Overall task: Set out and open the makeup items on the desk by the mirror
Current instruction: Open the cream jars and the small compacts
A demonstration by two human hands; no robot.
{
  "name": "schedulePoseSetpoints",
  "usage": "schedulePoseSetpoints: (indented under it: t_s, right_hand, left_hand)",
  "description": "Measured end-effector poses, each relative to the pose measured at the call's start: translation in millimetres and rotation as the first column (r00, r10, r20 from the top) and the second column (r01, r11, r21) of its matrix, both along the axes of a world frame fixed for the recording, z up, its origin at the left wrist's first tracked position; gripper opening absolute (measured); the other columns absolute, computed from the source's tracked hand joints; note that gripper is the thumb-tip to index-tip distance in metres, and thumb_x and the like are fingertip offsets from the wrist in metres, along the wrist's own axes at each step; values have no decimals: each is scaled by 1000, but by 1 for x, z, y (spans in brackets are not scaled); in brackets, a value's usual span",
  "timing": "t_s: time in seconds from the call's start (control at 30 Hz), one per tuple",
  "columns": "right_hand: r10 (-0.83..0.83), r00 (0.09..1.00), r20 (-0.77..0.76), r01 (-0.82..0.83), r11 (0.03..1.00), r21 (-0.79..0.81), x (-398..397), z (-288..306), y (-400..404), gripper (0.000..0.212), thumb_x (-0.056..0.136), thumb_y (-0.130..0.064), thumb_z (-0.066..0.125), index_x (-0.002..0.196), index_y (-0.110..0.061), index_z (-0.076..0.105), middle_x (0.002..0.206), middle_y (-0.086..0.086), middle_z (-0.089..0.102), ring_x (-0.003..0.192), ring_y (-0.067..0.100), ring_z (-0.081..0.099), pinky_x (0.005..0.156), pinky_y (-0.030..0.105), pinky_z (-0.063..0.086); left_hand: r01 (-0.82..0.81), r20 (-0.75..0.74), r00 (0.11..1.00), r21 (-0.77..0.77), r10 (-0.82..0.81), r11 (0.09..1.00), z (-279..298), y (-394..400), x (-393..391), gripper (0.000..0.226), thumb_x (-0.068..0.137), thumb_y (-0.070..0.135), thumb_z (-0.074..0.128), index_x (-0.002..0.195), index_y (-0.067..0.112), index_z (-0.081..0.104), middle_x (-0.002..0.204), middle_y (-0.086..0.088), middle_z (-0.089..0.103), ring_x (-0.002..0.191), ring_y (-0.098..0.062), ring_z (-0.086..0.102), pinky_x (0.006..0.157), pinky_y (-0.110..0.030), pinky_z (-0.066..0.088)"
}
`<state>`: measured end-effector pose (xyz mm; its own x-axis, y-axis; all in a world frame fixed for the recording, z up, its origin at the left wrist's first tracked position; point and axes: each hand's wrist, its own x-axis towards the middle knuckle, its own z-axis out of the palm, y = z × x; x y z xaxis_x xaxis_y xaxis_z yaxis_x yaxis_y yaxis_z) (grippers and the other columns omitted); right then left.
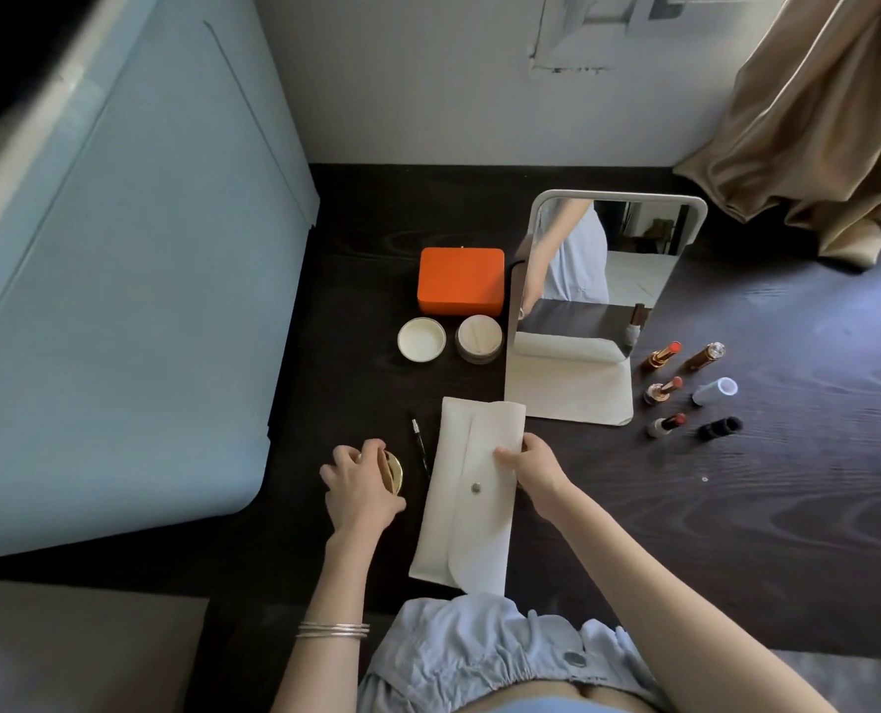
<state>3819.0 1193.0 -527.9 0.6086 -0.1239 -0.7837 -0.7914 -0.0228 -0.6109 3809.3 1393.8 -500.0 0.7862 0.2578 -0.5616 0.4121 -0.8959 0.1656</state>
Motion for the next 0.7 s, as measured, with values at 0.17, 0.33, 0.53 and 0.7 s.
schedulePoseSetpoints:
  t_s: [0.17, 0.33, 0.53, 0.7]
  right_hand:
    - [168, 986, 11, -168, 983, 78, -3, 12, 37, 55, 86, 7, 44, 139, -5, 37, 116, 13, 57, 110, 28, 58, 92, 39, 51]
    - [150, 988, 19, -149, 943, 297, 4, 16, 63, 71, 83, 13, 49, 147, -4, 24, 122, 20, 56, 115, 29, 57, 101, 40, 47]
    - [-107, 994, 11, 81, 816, 573, 7, 31, 30, 38, 96, -3, 41, 131, -14, 48, 115, 12, 63, 101, 24, 63, 96, 43, 49]
    - [-69, 997, 35, 30, 759, 651, -2, 41, 8, 34, 98, -25, 46, 131, -33, 46, 127, 10, 60, 113, 28, 61, 95, 43, 50]
  left_hand:
    - [-3, 125, 992, -170, 25, 985, 21, -10, 13, 79, 73, 22, 76, 139, 33, 33, 138, -4, 27, 125, -28, 31, 90, -33, 44]
    - [44, 128, 992, -260, -11, 965, 29, -28, 26, 83, 74, 21, 76, 142, 36, 30, 141, -3, 28, 129, -25, 31, 98, -33, 42]
    - [-43, 66, 995, -420, 78, 906, 21, -32, 32, 78, 77, 37, 74, 142, 35, 32, 139, -5, 37, 126, -22, 43, 99, -34, 44]
    - [-163, -163, 984, -674, 70, 720, 23, -41, 32, 79, 79, 36, 74, 145, 31, 31, 142, -6, 40, 119, -20, 52, 82, -29, 56]
